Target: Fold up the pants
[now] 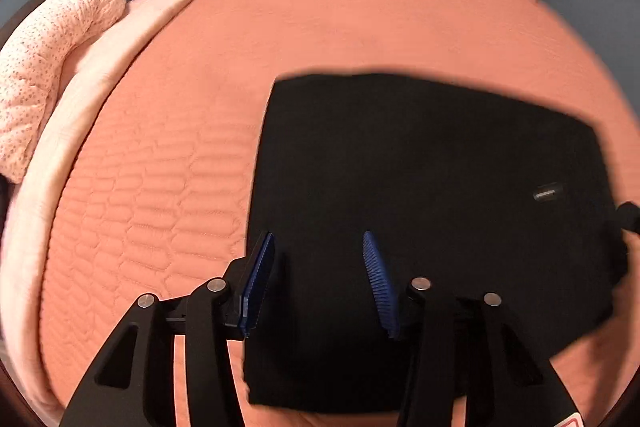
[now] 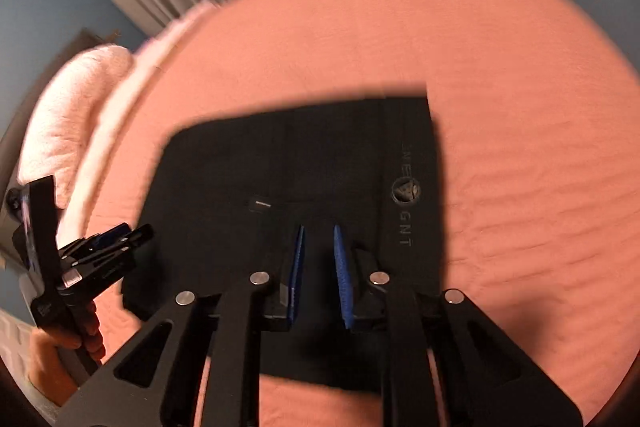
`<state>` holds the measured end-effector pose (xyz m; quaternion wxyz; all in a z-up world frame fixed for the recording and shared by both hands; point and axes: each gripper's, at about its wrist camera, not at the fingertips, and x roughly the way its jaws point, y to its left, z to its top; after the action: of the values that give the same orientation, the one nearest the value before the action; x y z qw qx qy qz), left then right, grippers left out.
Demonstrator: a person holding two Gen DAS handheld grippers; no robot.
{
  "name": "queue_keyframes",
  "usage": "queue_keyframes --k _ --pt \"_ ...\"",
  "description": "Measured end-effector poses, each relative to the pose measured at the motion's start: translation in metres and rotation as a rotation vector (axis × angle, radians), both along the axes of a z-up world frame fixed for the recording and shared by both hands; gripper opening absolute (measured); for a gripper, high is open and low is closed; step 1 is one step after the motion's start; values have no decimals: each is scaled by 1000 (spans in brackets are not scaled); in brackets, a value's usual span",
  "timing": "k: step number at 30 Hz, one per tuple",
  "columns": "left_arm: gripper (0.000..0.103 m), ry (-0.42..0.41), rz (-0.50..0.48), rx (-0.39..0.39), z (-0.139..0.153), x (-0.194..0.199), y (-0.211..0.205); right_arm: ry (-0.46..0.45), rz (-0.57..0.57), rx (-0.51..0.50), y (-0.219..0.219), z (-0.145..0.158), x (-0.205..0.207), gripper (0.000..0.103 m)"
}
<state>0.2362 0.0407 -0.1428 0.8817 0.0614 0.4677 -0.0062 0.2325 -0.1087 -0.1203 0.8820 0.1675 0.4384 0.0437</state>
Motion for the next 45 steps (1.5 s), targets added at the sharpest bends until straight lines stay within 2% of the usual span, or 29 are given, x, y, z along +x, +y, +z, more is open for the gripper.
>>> queue_keyframes --k 1,2,3,4,5,6,7,9,10,11,12,13,14,15,17,20,22,25,30,33,37,45 --pt "53 -25 2 33 8 -18 -1 -24 10 -78 10 7 -8 17" --pt "54 -24 2 73 5 -23 -5 -10 30 -124 18 4 -8 16" --pt "54 -5 1 102 -6 -24 -11 31 51 -155 23 -11 -3 15" --pt "54 53 21 127 -28 -22 -12 94 54 -185 25 -31 5 15" --pt "54 89 33 121 -41 -19 -11 108 63 -188 25 -51 9 14" --pt "53 66 54 115 -38 -22 -10 98 47 -185 24 -48 6 15" --pt "49 64 64 104 -25 -27 -11 105 11 -172 27 -32 4 18" --pt "51 19 55 43 5 -40 -11 31 -19 -123 34 2 -11 18" --pt "52 0 49 37 13 -51 -9 8 -17 -120 38 11 -19 18" --pt "52 -19 40 40 24 -66 -5 -32 -9 -146 48 27 -29 24" --pt "52 -34 31 42 33 -73 -6 -60 -8 -166 55 36 -37 45" --pt "52 -54 27 41 43 -79 -8 -85 -14 -187 62 46 -46 59" --pt "53 -69 28 37 52 -88 -9 -113 -30 -213 62 57 -58 79" --pt "54 -77 19 26 60 -95 -10 -141 -46 -237 65 66 -69 84" --pt "62 -92 21 15 69 -106 -9 -188 -52 -278 69 85 -93 86" --pt "71 -119 23 21 83 -137 -10 -208 -57 -322 76 101 -107 95" --pt "74 -133 23 28 99 -160 -19 -212 -62 -312 57 112 -118 97" --pt "86 -151 17 41 112 -177 -19 -195 -79 -289 55 123 -134 98" --pt "86 -157 16 63 125 -210 -20 -184 -102 -253 51 138 -155 98" --pt "86 -122 7 31 126 -223 -16 -180 -113 -250 53 143 -164 98" --pt "86 -106 8 18 124 -236 -14 -180 -91 -239 58 148 -171 98" --pt "86 -96 31 41 122 -249 -8 -178 -94 -225 68 154 -178 98"
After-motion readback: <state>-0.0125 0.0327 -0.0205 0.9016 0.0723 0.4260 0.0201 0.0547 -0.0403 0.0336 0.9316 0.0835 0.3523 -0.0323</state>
